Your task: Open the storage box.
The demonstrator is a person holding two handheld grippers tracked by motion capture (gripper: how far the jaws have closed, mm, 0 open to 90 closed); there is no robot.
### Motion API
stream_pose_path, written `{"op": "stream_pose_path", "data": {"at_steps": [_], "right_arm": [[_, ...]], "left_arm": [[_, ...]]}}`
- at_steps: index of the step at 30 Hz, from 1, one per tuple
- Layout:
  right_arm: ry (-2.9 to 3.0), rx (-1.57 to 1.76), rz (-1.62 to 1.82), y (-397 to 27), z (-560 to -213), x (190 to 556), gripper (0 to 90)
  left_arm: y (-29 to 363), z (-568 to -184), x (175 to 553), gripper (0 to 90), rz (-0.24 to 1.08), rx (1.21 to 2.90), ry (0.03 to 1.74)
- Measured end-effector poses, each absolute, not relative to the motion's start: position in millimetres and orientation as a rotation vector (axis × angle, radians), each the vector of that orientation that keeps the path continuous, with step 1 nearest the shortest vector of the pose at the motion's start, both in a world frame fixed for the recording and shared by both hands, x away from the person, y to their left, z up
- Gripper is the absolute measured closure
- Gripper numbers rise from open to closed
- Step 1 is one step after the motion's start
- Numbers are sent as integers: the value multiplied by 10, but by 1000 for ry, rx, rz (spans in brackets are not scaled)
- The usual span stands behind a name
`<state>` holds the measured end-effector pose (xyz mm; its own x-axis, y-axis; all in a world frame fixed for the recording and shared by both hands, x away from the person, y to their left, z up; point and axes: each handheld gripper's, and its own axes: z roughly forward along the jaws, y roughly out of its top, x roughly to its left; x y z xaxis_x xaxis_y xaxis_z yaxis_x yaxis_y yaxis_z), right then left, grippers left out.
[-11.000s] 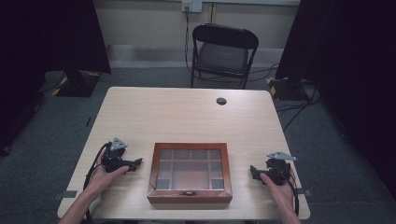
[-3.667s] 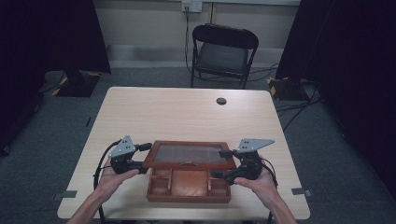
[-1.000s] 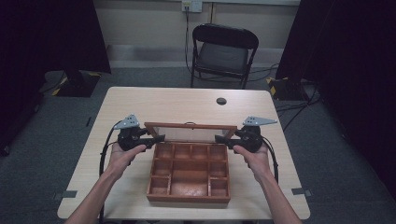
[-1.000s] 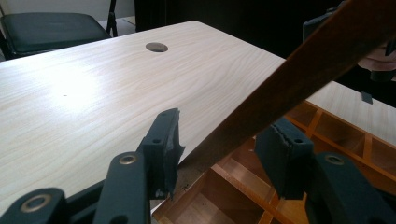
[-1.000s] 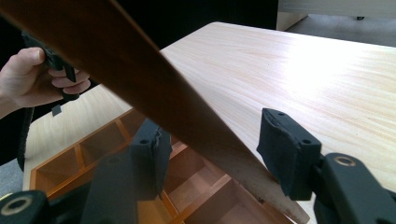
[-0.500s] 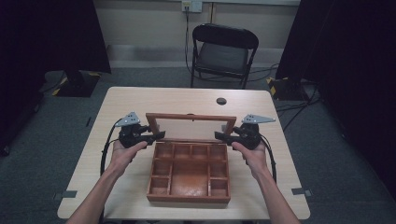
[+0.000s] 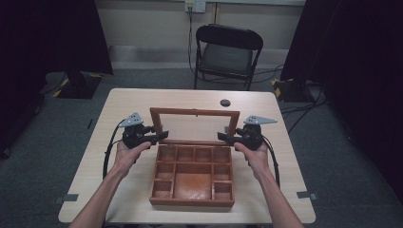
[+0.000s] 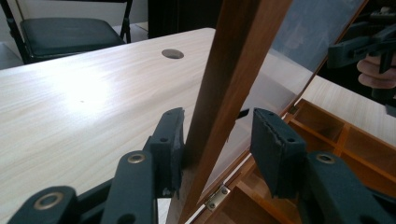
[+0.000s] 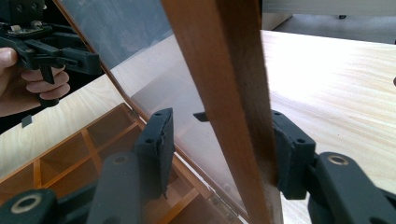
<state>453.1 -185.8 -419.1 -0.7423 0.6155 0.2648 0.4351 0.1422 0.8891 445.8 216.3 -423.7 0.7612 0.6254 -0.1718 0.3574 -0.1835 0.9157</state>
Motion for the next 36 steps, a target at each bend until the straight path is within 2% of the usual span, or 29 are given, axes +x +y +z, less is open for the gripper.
{"op": "stream_pose_path", "data": {"at_steps": [36], "right_arm": [[2212, 1093, 1628, -1812, -4360, 4808, 493]], "left_arm": [[2122, -4492, 4692, 573, 253, 1805, 872]]}}
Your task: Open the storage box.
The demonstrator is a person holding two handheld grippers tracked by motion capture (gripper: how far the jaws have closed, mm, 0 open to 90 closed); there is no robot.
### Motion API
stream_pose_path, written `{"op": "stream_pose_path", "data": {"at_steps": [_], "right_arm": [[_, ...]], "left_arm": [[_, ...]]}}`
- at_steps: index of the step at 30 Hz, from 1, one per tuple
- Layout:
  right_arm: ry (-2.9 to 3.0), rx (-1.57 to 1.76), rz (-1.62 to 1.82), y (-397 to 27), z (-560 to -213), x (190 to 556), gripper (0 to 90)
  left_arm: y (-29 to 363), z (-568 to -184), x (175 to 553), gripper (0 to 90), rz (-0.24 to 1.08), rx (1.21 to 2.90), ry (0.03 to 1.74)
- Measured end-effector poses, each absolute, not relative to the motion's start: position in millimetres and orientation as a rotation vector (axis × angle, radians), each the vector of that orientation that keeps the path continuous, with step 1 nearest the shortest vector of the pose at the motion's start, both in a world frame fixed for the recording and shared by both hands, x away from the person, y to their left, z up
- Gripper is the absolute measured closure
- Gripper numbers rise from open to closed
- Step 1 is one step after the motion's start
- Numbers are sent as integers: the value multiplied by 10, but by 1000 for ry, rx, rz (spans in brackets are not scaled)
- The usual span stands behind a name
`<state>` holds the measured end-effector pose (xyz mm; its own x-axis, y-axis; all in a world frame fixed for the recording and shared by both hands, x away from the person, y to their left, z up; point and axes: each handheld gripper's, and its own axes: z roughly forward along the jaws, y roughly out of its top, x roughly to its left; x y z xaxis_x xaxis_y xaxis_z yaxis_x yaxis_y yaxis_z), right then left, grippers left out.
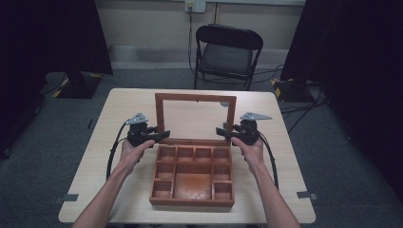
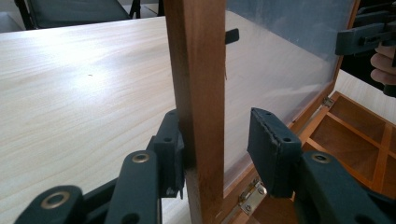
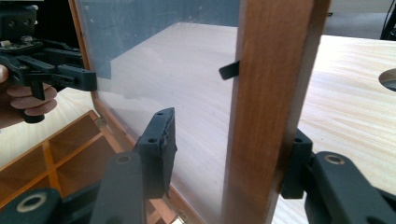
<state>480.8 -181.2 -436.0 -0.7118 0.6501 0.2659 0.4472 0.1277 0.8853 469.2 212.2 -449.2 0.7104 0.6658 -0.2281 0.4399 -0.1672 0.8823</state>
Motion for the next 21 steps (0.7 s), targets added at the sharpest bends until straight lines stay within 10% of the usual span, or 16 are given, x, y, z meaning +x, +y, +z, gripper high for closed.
{"op": "stream_pose_path", "data": {"at_steps": [21], "right_arm": [[2214, 1183, 1582, -1811, -4522, 4921, 449]], "left_arm": [[2127, -4609, 4811, 526, 186, 1796, 928]]}}
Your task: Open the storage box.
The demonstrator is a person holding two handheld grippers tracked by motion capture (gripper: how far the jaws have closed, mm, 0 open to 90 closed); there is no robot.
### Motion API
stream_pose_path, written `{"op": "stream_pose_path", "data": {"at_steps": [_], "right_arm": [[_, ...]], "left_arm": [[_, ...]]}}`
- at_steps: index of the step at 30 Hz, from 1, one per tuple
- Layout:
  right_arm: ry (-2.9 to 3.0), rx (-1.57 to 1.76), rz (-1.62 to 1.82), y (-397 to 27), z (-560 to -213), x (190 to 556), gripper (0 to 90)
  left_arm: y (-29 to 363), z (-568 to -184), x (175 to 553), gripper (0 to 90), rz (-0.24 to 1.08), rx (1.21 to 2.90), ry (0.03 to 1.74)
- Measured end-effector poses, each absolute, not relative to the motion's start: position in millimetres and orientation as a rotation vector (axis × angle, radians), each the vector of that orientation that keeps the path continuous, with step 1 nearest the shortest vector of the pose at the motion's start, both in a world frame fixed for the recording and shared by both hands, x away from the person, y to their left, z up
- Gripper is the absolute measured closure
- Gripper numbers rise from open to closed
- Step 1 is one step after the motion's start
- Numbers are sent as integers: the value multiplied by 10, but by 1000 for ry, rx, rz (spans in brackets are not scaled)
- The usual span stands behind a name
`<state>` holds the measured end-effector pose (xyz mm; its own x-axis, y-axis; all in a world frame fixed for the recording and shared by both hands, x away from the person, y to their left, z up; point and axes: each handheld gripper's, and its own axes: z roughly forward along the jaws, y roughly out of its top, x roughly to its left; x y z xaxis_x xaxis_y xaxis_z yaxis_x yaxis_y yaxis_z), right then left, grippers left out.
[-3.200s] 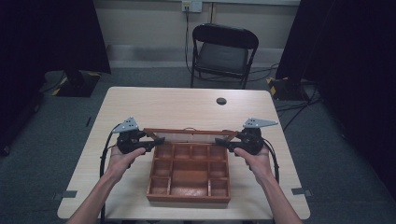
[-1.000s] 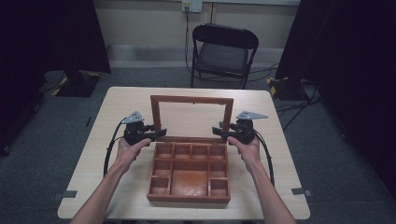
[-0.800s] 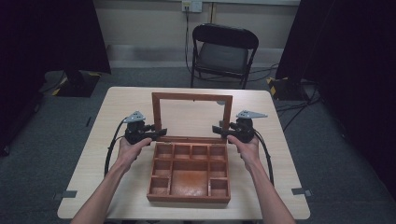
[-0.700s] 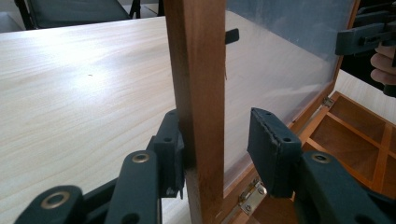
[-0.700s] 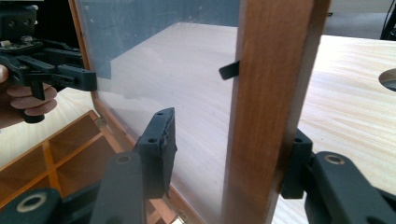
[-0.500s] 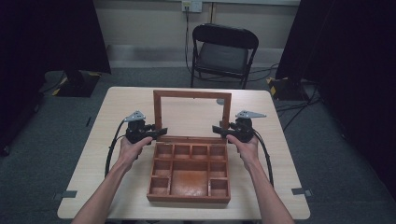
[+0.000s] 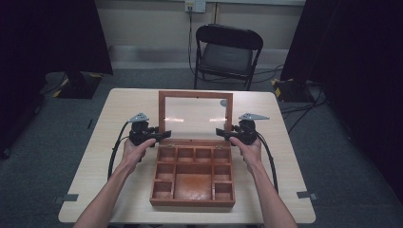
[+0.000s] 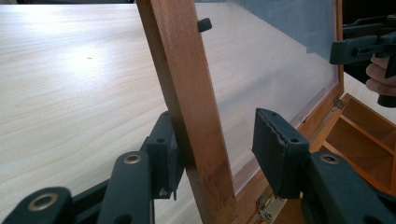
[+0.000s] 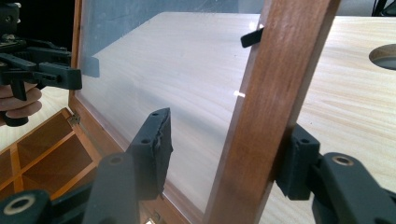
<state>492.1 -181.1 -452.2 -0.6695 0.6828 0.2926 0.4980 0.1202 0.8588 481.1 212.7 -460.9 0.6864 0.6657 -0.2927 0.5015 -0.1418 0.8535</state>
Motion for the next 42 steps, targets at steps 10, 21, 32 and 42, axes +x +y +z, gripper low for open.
{"op": "stream_pose_path", "data": {"at_steps": [10, 21, 32, 42], "right_arm": [[2212, 1233, 1575, -1804, -4575, 4953, 402], [2229, 1286, 1540, -1800, -4668, 5001, 345], [2233, 1304, 1529, -1780, -4711, 5021, 311], [2229, 1348, 1497, -1785, -4774, 5060, 257]], "left_arm": [[2134, -4660, 4842, 500, 141, 1800, 948], [2135, -4730, 4881, 448, 127, 1804, 982], [2132, -4747, 4891, 424, 125, 1814, 1004], [2119, -4812, 4928, 387, 92, 1797, 1039]]}}
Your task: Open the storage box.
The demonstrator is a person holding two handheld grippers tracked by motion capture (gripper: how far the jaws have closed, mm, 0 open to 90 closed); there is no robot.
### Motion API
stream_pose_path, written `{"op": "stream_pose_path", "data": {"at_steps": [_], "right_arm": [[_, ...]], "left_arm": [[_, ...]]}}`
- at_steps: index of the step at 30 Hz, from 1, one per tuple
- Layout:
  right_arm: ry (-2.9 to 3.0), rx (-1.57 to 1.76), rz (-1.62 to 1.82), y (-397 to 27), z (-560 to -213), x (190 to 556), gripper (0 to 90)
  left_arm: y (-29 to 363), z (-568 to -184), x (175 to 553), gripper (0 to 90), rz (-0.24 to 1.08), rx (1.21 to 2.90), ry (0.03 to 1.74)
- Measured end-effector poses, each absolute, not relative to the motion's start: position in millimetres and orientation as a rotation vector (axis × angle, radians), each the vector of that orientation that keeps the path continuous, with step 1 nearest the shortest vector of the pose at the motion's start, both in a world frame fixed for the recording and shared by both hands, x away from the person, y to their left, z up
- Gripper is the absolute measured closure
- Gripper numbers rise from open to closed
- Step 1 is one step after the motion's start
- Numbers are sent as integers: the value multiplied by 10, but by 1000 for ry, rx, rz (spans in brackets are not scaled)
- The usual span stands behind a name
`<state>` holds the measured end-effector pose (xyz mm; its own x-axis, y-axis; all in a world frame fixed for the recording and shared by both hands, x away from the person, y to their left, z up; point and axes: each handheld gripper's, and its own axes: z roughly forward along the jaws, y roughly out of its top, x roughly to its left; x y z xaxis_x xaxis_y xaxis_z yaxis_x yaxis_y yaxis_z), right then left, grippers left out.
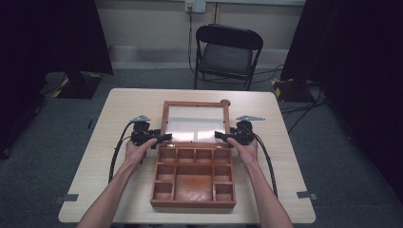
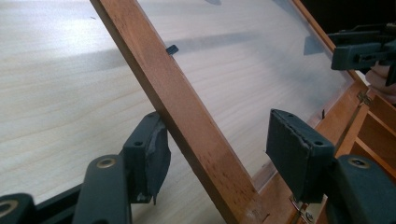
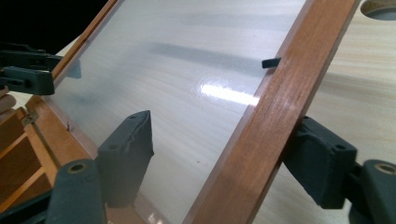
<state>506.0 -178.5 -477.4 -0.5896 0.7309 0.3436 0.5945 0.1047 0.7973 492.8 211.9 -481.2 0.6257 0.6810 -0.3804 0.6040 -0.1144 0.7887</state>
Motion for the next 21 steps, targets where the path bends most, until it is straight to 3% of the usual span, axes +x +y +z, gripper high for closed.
{"op": "stream_pose_path", "data": {"at_steps": [21], "right_arm": [[2256, 1413, 1420, -1810, -4855, 5097, 168]], "left_arm": [[2113, -4917, 4989, 308, 31, 1780, 1086]]}}
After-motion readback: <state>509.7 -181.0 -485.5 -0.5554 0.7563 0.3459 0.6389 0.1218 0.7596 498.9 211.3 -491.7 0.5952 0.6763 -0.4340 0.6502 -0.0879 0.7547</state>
